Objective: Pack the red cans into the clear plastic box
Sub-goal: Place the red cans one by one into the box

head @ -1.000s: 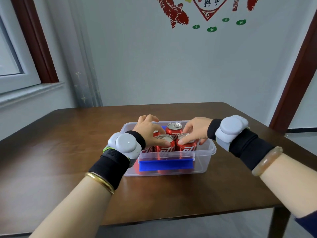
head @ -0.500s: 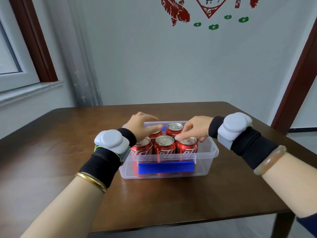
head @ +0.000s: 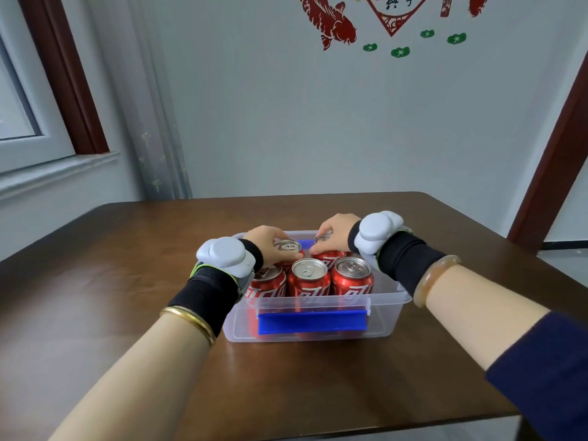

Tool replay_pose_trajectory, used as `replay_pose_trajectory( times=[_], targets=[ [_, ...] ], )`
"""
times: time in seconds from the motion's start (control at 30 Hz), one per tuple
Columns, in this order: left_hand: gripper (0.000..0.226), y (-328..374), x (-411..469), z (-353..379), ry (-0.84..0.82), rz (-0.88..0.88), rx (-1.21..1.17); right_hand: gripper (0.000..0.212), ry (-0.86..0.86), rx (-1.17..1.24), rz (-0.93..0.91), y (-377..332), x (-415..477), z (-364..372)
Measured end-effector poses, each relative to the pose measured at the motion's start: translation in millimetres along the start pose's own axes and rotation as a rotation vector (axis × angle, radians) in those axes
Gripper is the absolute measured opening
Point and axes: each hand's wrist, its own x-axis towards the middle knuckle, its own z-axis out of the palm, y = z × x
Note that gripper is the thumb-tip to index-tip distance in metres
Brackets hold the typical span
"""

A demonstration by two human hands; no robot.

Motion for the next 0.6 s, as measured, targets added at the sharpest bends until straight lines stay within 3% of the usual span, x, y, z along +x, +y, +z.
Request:
replay_pose_trajectory(
  times=[0.6],
  targets=[
    [0.049, 1.2, -4.4, -4.3, -0.057, 0.027, -0.061, 0.046, 0.002, 0.038, 0.019, -5.2, -7.0, 2.8]
  ],
)
